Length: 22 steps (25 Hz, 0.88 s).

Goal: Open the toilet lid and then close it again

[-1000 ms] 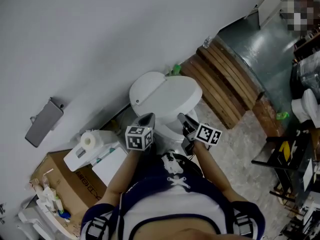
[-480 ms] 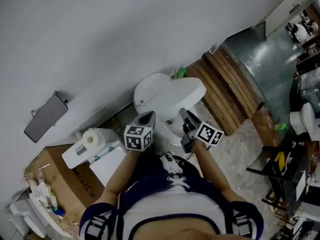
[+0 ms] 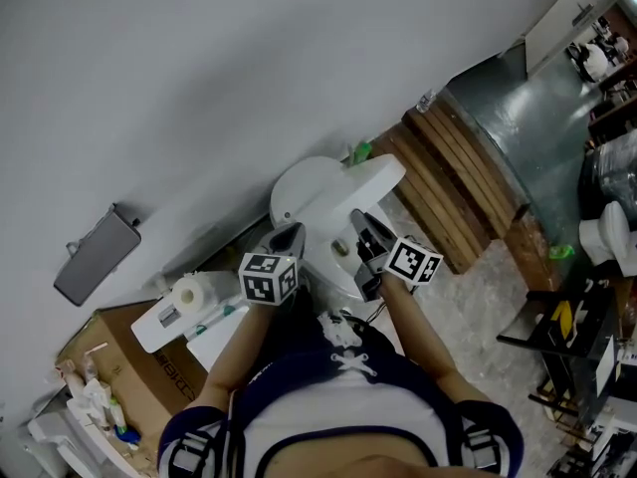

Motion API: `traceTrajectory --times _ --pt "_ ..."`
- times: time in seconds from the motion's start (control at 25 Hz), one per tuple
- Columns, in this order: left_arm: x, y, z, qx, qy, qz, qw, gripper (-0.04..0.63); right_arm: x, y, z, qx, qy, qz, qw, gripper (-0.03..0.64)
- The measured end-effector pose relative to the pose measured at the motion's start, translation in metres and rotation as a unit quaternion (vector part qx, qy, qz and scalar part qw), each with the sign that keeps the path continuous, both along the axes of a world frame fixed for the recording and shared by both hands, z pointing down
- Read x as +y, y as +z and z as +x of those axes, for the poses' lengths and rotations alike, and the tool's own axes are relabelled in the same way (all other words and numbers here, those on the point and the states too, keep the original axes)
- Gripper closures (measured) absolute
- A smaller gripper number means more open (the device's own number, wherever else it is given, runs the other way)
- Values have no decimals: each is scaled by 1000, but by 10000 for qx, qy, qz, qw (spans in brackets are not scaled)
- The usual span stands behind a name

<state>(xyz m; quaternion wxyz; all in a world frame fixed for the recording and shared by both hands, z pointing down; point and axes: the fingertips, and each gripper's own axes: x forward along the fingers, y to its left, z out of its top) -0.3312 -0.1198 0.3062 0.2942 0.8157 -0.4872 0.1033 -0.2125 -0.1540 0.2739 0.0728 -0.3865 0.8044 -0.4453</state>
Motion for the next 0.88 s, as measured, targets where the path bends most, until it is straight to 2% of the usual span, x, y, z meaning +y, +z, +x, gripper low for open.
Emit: traceTrajectory --times 0.48,0.72,0.88 --pt "-32 1 -36 127 -68 -128 9998 588 -43 -12 -48 -471 -162 35 9988 594" --pt "-48 3 -52 -155 -125 35 9998 588 -61 -14 -67 -566 -186 -122 9981 595" --pt "-58 1 -58 -111 -241 106 9996 588 -74 -18 -80 -608 -272 -92 9977 595"
